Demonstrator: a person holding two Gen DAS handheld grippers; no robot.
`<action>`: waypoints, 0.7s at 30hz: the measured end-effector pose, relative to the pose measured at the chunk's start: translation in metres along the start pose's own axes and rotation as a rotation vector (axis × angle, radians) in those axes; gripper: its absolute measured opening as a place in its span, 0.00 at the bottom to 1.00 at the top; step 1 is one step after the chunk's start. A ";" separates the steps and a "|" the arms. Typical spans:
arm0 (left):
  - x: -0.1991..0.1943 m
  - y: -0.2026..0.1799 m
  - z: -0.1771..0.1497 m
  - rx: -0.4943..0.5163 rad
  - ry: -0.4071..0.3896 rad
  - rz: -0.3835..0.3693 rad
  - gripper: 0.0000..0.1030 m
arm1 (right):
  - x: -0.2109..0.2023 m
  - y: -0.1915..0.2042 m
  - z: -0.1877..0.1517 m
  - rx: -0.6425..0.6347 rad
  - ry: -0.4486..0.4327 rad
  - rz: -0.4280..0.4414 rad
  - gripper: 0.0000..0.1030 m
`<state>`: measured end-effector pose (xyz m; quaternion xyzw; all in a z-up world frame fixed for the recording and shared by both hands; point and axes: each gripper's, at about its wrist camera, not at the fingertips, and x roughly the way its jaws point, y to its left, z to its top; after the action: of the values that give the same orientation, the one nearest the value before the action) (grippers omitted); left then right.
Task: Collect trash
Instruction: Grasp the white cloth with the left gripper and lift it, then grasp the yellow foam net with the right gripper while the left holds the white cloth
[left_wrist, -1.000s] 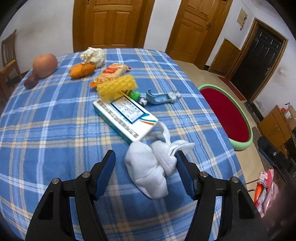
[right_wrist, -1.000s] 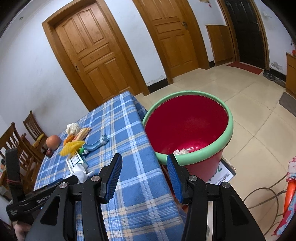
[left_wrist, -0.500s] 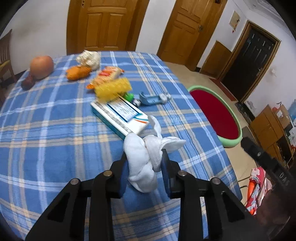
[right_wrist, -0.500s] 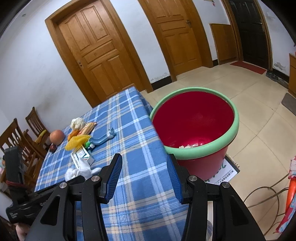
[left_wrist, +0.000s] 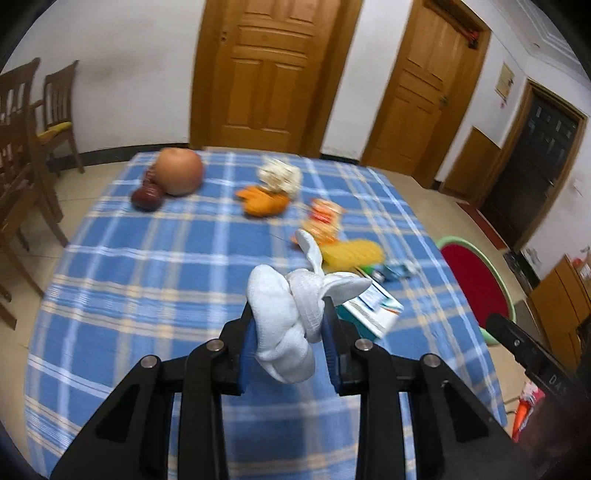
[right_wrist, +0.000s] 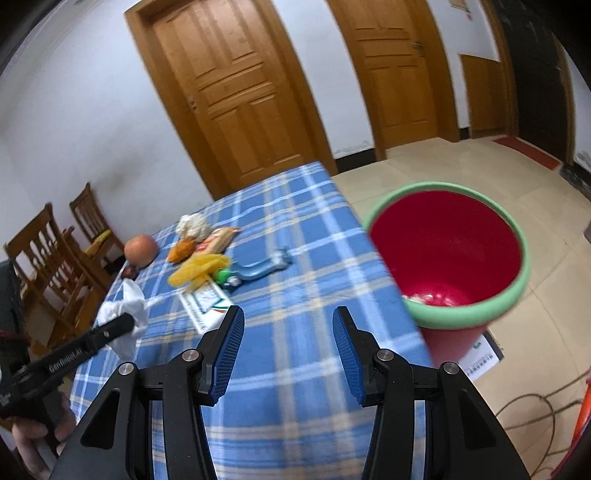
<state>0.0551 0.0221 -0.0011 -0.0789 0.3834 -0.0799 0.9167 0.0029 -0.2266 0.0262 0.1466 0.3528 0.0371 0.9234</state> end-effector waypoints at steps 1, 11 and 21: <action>-0.001 0.006 0.003 -0.003 -0.008 0.011 0.30 | 0.003 0.005 0.002 -0.010 0.005 0.004 0.50; 0.005 0.044 0.013 -0.004 -0.056 0.076 0.31 | 0.056 0.060 0.016 -0.017 0.094 0.057 0.50; 0.018 0.068 0.015 -0.040 -0.057 0.053 0.31 | 0.108 0.092 0.031 0.055 0.145 0.054 0.50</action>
<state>0.0843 0.0855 -0.0173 -0.0892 0.3607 -0.0455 0.9273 0.1078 -0.1275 0.0063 0.1785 0.4157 0.0628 0.8896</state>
